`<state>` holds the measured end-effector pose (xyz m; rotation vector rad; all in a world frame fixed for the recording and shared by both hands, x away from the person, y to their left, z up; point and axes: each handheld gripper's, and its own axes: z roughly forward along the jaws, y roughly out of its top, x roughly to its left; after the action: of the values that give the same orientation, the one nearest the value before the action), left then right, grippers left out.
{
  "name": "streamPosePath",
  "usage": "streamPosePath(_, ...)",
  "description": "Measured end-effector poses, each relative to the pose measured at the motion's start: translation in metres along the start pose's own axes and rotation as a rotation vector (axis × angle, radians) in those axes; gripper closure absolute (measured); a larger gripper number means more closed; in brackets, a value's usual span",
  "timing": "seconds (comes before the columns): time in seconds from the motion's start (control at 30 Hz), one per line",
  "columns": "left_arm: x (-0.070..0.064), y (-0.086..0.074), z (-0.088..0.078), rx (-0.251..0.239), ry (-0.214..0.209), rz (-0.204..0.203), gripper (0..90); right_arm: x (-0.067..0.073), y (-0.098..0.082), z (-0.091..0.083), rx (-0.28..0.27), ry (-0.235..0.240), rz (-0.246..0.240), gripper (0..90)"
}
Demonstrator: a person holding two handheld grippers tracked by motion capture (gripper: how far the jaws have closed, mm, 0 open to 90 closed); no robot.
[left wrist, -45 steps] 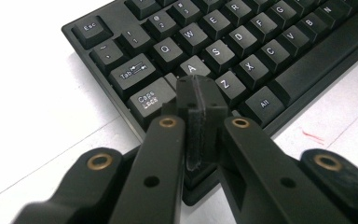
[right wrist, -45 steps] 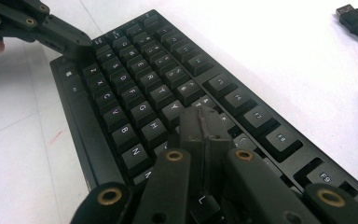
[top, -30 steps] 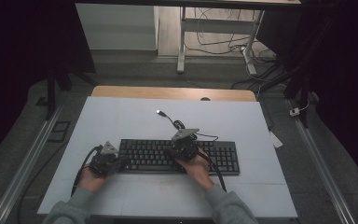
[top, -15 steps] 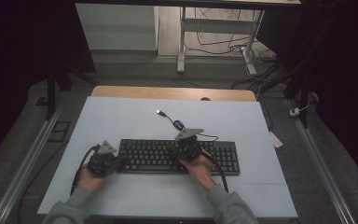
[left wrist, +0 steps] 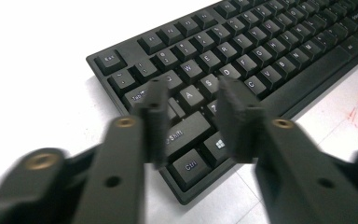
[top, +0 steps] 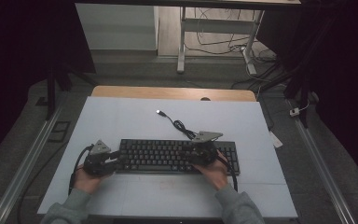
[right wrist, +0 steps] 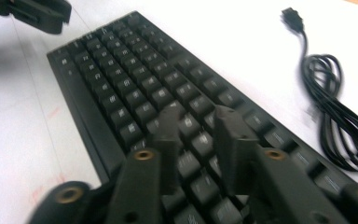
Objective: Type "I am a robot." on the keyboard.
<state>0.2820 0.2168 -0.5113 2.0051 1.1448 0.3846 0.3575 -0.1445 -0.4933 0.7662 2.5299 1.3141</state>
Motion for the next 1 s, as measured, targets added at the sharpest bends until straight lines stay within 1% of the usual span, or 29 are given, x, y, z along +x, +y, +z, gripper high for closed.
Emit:
streamPosePath(0.03, 0.0, 0.0, 0.0, 0.0, 0.004, -0.005, 59.8, 0.0, 0.0, 0.0, 0.0, 0.0, 0.0, 63.3)
streamPosePath(0.07, -0.001, 0.0, 0.0, 0.0, 0.011, -0.006, 50.6, -0.002, -0.004, -0.007, 0.001, 0.008, 0.008, 58.9)
streamPosePath(0.1, -0.001, 0.0, 0.0, 0.0, 0.018, -0.008, 50.6, -0.002, -0.004, -0.007, 0.001, 0.008, 0.008, 58.9)
streamPosePath(0.13, -0.002, 0.001, -0.001, -0.003, 0.018, -0.011, 47.8, -0.002, -0.006, -0.01, -0.001, 0.01, 0.011, 57.2)
streamPosePath(0.2, -0.002, 0.0, -0.002, -0.008, 0.007, -0.008, 44.9, -0.002, -0.01, -0.017, -0.005, 0.01, 0.011, 54.2)
streamPosePath(0.27, -0.002, 0.0, -0.002, -0.011, 0.002, -0.006, 43.4, -0.002, -0.015, -0.024, -0.011, 0.002, 0.008, 52.6)
streamPosePath(0.3, -0.002, 0.0, -0.003, -0.011, 0.001, -0.007, 42.9, -0.002, -0.016, -0.026, -0.02, 0.005, 0.012, 52.1)
streamPosePath(0.4, -0.002, 0.0, -0.003, -0.011, -0.01, -0.006, 42.2, -0.002, -0.021, -0.034, -0.031, 0.004, 0.014, 51.3)
streamPosePath(0.5, -0.004, 0.002, -0.004, -0.011, -0.033, 0.012, 42.3, -0.003, -0.023, -0.037, -0.031, 0.0, 0.015, 50.9)
streamPosePath(0.63, -0.008, 0.005, -0.007, -0.017, -0.049, 0.036, 42.3, -0.003, -0.024, -0.039, -0.04, 0.002, 0.016, 50.9)
streamPosePath(0.8, -0.01, 0.007, -0.007, -0.01, -0.064, 0.05, 44.7, -0.004, -0.023, -0.039, -0.039, -0.002, 0.011, 50.9)
streamPosePath(1.0, -0.018, 0.012, -0.006, -0.007, -0.088, 0.068, 46.1, -0.005, -0.023, -0.039, -0.036, -0.002, 0.006, 51.0)
